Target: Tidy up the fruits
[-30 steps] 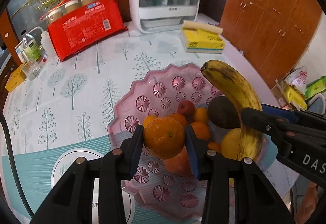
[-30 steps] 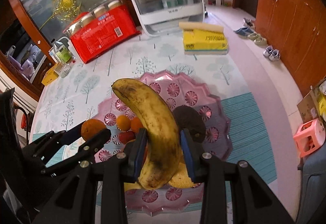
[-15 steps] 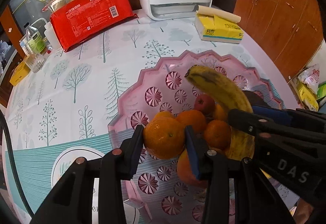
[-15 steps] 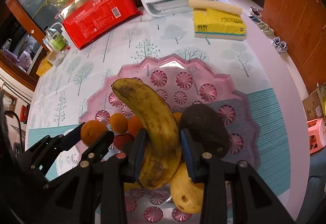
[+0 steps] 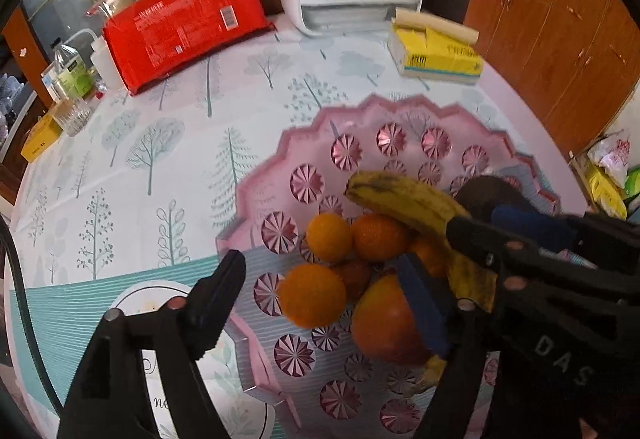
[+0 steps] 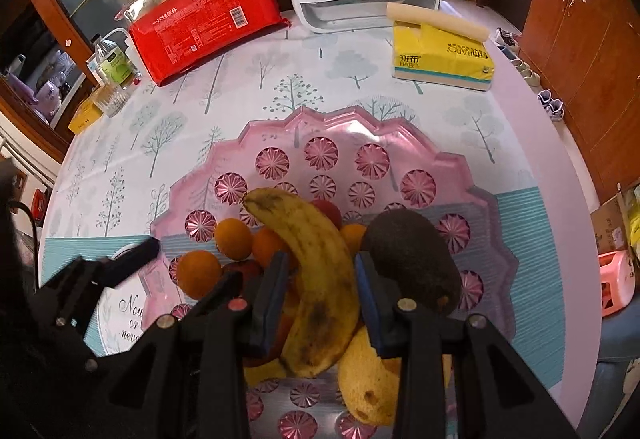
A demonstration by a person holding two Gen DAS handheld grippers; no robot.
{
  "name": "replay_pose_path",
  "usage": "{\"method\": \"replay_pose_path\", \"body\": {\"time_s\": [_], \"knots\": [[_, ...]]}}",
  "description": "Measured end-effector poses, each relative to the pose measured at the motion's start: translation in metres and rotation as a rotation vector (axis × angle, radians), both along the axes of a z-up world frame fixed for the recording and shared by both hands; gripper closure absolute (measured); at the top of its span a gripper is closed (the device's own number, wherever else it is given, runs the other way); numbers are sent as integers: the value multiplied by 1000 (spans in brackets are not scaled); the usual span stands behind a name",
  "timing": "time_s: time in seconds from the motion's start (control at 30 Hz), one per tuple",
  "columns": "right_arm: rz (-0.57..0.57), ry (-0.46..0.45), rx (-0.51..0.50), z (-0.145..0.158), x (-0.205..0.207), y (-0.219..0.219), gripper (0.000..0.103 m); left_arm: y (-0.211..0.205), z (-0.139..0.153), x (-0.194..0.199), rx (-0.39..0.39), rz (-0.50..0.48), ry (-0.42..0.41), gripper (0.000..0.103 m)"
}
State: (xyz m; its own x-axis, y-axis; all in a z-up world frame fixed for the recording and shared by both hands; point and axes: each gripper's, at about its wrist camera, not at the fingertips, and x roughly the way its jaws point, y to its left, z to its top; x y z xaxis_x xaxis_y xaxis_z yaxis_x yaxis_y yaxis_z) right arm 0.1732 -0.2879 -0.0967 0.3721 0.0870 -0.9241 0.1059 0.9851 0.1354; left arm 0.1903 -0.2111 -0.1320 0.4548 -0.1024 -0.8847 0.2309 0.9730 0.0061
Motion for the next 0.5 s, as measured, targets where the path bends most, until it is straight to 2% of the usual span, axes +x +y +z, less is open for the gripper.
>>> {"method": "replay_pose_path", "body": {"time_s": [0.1, 0.3, 0.5], "knots": [[-9, -16, 6, 4, -4, -2, 67, 2, 4, -2, -1, 11, 7, 17], [-18, -56, 3, 19, -19, -4, 67, 11, 16, -13, -6, 34, -1, 17], [-9, -91, -13, 35, -43, -2, 64, 26, 36, -41, -19, 64, -15, 17]]}}
